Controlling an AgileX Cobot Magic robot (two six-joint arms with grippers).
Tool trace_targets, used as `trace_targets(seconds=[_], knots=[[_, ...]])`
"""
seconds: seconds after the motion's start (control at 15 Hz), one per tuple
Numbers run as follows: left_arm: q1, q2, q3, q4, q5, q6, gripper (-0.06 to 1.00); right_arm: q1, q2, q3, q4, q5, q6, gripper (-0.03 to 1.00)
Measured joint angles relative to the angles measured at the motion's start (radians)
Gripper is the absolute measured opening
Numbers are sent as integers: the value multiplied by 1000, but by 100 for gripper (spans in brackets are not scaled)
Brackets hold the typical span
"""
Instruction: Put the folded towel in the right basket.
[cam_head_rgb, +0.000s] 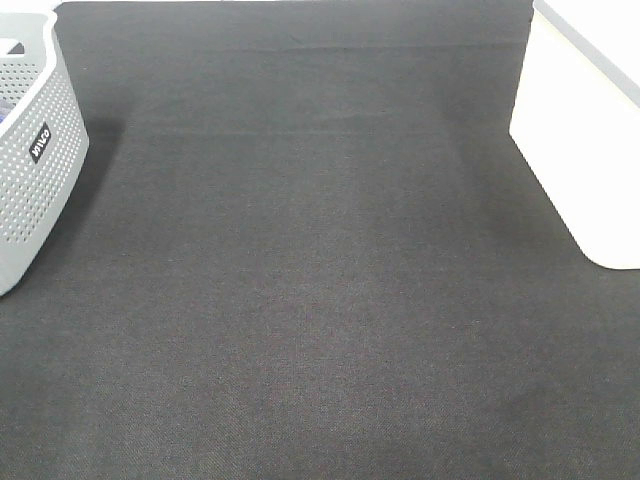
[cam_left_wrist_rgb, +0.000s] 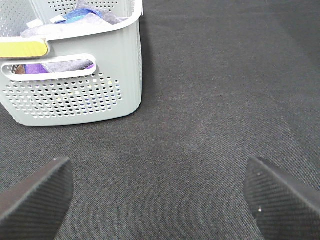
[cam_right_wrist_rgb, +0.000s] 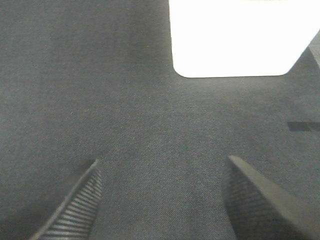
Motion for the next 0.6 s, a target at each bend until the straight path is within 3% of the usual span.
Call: trace_targets(seconds=[0.6], knots=[[0,0,0,0,0,0,88,-3,-72,0,1,-1,3,65]])
